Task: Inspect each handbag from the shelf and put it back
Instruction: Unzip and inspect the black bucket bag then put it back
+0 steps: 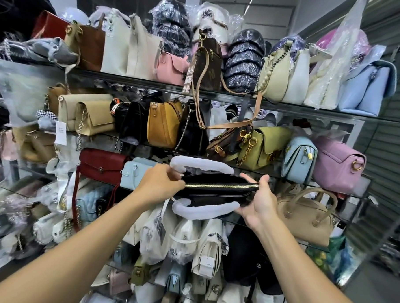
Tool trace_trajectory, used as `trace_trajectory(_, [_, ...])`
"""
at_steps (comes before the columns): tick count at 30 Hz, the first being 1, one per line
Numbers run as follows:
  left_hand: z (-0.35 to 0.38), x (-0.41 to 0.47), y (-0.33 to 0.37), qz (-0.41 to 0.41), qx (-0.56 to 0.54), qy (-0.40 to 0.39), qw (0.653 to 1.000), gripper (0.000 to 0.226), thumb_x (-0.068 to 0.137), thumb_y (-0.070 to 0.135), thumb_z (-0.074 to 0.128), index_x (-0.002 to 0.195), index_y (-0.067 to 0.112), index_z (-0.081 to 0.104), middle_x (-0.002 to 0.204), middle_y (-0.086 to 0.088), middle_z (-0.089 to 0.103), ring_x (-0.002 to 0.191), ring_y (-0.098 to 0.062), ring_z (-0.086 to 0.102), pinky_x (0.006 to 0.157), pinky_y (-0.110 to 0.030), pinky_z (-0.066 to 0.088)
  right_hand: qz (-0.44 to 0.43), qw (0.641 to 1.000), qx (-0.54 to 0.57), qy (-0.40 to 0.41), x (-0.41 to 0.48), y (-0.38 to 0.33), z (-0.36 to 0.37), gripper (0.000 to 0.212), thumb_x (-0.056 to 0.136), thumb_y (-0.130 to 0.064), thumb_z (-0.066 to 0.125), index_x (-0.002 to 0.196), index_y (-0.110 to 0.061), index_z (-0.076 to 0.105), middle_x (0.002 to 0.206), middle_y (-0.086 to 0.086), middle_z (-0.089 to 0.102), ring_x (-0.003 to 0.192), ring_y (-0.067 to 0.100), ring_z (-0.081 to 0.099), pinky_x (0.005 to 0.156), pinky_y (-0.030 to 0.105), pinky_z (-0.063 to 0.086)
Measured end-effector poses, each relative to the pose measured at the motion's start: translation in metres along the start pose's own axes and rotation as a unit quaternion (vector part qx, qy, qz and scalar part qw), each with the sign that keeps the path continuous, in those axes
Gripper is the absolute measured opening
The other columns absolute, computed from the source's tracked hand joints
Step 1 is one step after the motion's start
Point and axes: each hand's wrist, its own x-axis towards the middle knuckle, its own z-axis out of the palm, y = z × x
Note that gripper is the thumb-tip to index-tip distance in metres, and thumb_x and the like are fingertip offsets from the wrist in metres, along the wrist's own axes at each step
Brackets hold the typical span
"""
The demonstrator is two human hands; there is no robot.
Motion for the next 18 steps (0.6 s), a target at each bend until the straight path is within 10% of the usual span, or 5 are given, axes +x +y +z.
trace_trajectory(18, [0.013, 0.006, -0.011, -0.018, 0.058, 0.026, 0.998, 0.025, 0.079, 0.013, 0.083, 0.068, 0.022, 0.062, 0.073, 0.008, 0.061, 0.093, -0.023, 0.066, 0.075, -0.028, 0.046, -0.018, 1.000, -0.021, -0.014, -0.019, 0.002, 0.004, 0.066, 0.107, -0.057, 0.029, 0.116, -0.010, 0.074, 0.108, 0.014, 0.074, 0.095, 0.028, 0.069, 0.074, 0.052, 0.059])
